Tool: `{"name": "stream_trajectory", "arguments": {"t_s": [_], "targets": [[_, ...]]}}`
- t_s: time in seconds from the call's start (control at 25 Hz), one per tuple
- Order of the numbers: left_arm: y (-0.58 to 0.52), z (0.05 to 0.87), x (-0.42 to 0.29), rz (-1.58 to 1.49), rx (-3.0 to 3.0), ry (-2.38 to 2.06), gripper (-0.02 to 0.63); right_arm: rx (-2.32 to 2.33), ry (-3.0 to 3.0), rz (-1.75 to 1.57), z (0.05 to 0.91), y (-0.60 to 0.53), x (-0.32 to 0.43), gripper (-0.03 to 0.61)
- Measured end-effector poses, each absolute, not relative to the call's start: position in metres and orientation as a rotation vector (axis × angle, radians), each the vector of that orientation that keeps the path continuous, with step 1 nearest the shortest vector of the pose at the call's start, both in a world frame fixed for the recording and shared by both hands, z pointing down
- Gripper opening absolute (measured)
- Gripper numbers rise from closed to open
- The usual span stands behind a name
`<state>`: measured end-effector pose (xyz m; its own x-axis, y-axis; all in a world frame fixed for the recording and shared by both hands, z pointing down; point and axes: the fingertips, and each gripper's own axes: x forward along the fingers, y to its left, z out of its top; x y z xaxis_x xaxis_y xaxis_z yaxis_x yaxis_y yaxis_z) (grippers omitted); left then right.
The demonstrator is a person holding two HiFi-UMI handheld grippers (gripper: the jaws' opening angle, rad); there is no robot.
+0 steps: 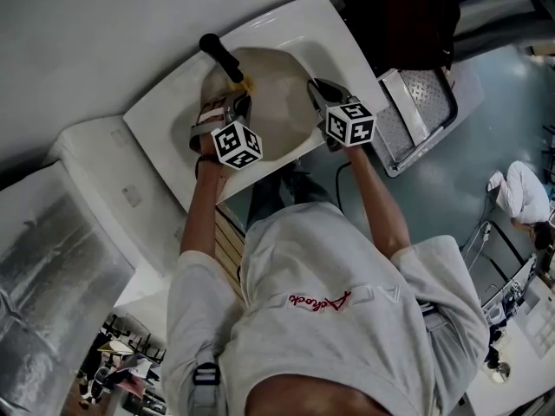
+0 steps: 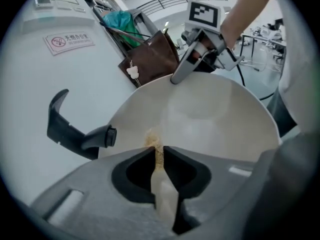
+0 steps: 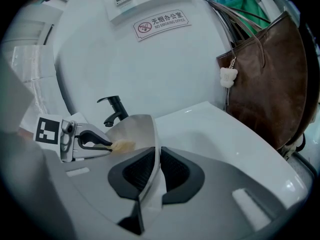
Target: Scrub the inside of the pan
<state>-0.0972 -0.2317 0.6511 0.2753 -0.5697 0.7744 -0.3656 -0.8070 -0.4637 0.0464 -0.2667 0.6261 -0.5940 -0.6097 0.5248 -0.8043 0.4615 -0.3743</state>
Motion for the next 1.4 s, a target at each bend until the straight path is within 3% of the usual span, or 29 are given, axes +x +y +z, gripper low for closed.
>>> {"name": "stream_trajectory", "arguments": {"t_s": [0.76,1.4], "targets": [[-0.137,0.686,-0.022,-1.617,-2.535,0.469,0.048,1.187,-2.398,0.870,0.628,-0.268,0.045,0.041],[-0.142,0.671,-0.031,-1.594,-2.526,0.526,0.048,1.201,-2.395,0.878,0.629,-0.268,0.045,0.040]]}}
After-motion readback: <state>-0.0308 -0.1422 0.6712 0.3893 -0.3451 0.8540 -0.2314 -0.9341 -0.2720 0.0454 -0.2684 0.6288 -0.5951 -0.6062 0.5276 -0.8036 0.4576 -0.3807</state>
